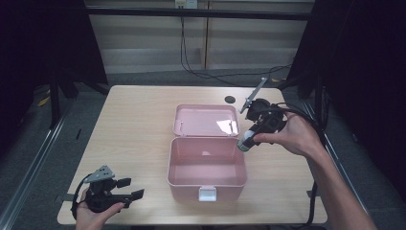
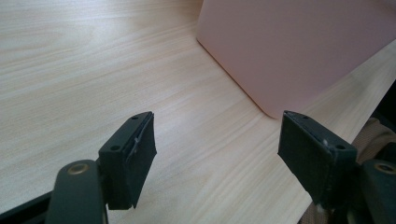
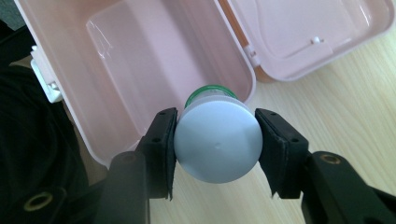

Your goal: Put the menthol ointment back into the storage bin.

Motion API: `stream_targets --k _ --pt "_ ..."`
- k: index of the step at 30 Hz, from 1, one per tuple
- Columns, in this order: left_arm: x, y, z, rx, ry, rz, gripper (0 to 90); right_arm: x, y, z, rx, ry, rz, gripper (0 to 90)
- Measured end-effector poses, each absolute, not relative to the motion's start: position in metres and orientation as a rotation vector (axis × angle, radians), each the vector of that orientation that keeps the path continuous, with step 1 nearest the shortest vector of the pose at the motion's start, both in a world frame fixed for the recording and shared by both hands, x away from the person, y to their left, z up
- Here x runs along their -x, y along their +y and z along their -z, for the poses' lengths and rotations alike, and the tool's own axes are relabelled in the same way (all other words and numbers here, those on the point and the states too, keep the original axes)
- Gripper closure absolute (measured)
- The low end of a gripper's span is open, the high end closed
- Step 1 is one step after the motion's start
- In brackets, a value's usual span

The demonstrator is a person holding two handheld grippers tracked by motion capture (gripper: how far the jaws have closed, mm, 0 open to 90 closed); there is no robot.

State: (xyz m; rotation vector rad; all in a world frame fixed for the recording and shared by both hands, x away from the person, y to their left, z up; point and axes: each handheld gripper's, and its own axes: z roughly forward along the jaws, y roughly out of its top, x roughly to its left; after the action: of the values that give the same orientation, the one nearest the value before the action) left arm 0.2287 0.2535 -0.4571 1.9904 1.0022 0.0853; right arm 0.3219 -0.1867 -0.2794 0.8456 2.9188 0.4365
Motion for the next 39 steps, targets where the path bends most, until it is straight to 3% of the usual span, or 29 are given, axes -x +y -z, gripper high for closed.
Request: stream_targets --k 39 --pt "-0.228 0.253 0.456 -1.995 0.997 -0.089 27.3 -0.339 -0.106 0.299 -0.561 3.019 -0.445 51.4"
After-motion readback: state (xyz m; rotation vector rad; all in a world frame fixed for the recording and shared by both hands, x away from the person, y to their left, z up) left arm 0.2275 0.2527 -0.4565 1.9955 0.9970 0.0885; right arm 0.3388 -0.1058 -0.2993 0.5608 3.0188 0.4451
